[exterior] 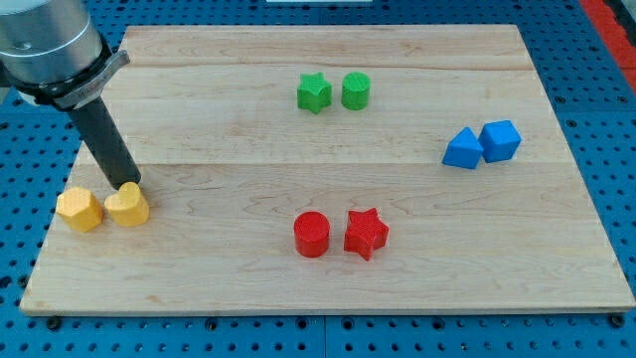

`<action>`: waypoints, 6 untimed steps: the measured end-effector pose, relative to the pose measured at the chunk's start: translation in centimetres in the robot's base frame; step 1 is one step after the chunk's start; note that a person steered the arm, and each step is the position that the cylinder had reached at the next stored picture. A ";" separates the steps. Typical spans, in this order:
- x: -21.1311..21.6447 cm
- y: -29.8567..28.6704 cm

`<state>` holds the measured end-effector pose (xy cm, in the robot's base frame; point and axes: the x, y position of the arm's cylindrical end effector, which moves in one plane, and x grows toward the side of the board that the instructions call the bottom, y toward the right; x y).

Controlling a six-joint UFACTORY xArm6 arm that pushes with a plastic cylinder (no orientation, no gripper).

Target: Slide your arm towards the green star

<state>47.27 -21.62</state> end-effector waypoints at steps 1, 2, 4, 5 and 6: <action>0.0 0.4; 0.0 1.7; 0.0 5.5; 0.0 5.9; 0.0 5.9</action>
<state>47.27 -15.71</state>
